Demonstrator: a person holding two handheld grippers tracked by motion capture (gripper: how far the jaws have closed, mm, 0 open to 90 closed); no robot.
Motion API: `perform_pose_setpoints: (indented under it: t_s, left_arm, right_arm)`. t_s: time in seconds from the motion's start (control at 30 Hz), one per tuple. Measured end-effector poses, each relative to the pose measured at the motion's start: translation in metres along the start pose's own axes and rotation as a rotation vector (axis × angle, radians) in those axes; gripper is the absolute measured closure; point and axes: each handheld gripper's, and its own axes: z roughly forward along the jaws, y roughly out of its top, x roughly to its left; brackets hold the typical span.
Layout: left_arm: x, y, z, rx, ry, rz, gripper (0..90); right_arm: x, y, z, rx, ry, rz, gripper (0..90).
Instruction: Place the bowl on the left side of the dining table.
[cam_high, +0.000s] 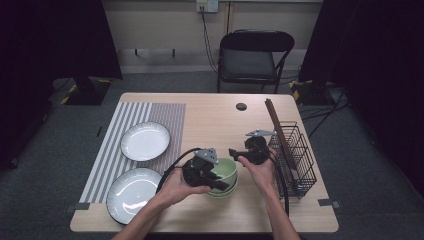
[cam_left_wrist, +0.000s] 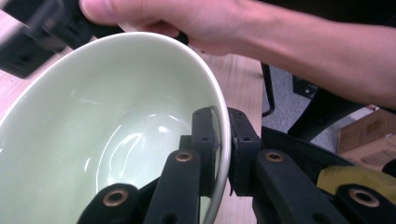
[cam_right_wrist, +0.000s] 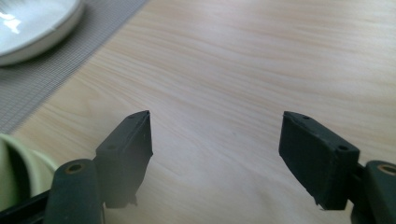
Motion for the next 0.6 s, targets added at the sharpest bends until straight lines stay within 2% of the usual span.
perform_pose_setpoints:
  t_s: [0.03, 0.07, 0.13, 0.23, 0.3, 0.47, 0.5, 0.53, 0.6]
  left_arm:
    - [0.0, 0.001, -0.002, 0.005, 0.001, -0.011, 83.5]
    - [0.0, 0.001, -0.002, -0.013, 0.0, -0.021, 83.4]
    - [-0.001, 0.001, -0.005, -0.012, 0.016, -0.019, 83.3]
    - [0.0, 0.0, -0.008, -0.036, 0.002, -0.029, 83.4]
    - [0.0, 0.0, -0.01, -0.047, -0.006, -0.029, 83.3]
    - [0.001, 0.003, -0.011, -0.066, -0.006, -0.032, 83.3]
    - [0.001, 0.004, -0.013, -0.071, -0.008, -0.027, 83.3]
    - [0.001, 0.004, -0.013, -0.071, -0.008, -0.027, 83.2]
    - [0.001, 0.004, -0.016, -0.08, -0.003, -0.026, 83.2]
  right_arm:
    - [0.0, -0.002, 0.002, 0.01, -0.022, -0.002, 23.9]
    - [-0.001, -0.005, 0.004, 0.021, -0.033, -0.007, 22.9]
    - [-0.002, -0.009, 0.007, 0.042, -0.064, -0.019, 20.9]
    - [-0.003, -0.016, 0.01, 0.079, -0.065, -0.036, 17.9]
    - [-0.002, -0.019, 0.012, 0.105, -0.098, -0.07, 16.2]
    - [-0.001, -0.026, 0.014, 0.084, -0.088, -0.056, 18.5]
    - [-0.001, -0.029, 0.016, 0.103, -0.118, -0.08, 16.3]
    - [-0.001, -0.029, 0.016, 0.103, -0.118, -0.08, 16.3]
    - [-0.002, -0.033, 0.02, 0.153, -0.124, -0.103, 15.8]
